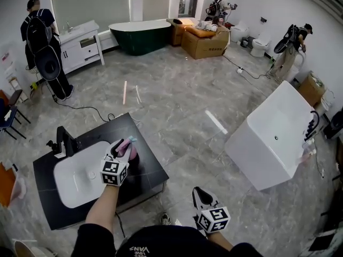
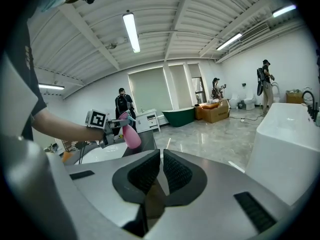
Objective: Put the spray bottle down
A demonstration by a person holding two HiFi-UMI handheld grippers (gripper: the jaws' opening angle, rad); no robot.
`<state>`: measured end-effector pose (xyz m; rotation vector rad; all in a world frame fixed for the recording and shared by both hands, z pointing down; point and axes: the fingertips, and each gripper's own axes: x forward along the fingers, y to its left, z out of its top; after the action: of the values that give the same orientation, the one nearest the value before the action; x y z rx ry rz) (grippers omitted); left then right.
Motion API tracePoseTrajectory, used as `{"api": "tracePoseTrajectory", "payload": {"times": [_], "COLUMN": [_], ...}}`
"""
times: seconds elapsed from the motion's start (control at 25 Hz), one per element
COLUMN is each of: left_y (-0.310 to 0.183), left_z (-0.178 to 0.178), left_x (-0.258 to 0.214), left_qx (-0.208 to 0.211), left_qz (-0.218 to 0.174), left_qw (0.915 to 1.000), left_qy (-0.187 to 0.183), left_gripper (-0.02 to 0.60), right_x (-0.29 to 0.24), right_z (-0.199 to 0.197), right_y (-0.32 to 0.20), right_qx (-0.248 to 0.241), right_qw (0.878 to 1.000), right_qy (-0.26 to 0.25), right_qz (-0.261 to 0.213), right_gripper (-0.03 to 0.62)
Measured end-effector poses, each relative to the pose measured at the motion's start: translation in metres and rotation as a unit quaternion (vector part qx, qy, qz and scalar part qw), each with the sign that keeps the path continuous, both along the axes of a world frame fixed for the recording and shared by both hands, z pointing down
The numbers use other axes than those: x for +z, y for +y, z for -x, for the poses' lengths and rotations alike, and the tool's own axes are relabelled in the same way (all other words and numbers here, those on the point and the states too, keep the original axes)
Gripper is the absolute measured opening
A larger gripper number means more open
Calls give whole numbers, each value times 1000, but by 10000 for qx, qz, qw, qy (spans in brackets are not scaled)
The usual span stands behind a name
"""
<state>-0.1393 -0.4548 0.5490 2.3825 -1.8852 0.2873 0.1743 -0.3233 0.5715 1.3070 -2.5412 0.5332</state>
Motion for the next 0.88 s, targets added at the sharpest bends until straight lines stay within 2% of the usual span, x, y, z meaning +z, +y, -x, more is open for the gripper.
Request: {"api": "tracePoseTrajectory", "payload": {"times": [0.4,0.64,0.88], "left_y": [-47,-64,-72], "left_z": [6,17,19], "left_x": [20,25,25], "left_qx": [-289,-595,-599], "left_qz": [494,578,685], "left_qw": [9982,9954,9950], "left_qy": [166,484,404], "left_gripper": [140,143,147], "right_x": [10,13,11], "right_z": [-27,-30,-32], "right_y": [-7,-8,-9], "right_qx": [140,166,214], "right_qw": [9998,9997,9996], "right_qy": [37,35,69], "right_qz": [129,177,168], "right_gripper": [20,20,20]}}
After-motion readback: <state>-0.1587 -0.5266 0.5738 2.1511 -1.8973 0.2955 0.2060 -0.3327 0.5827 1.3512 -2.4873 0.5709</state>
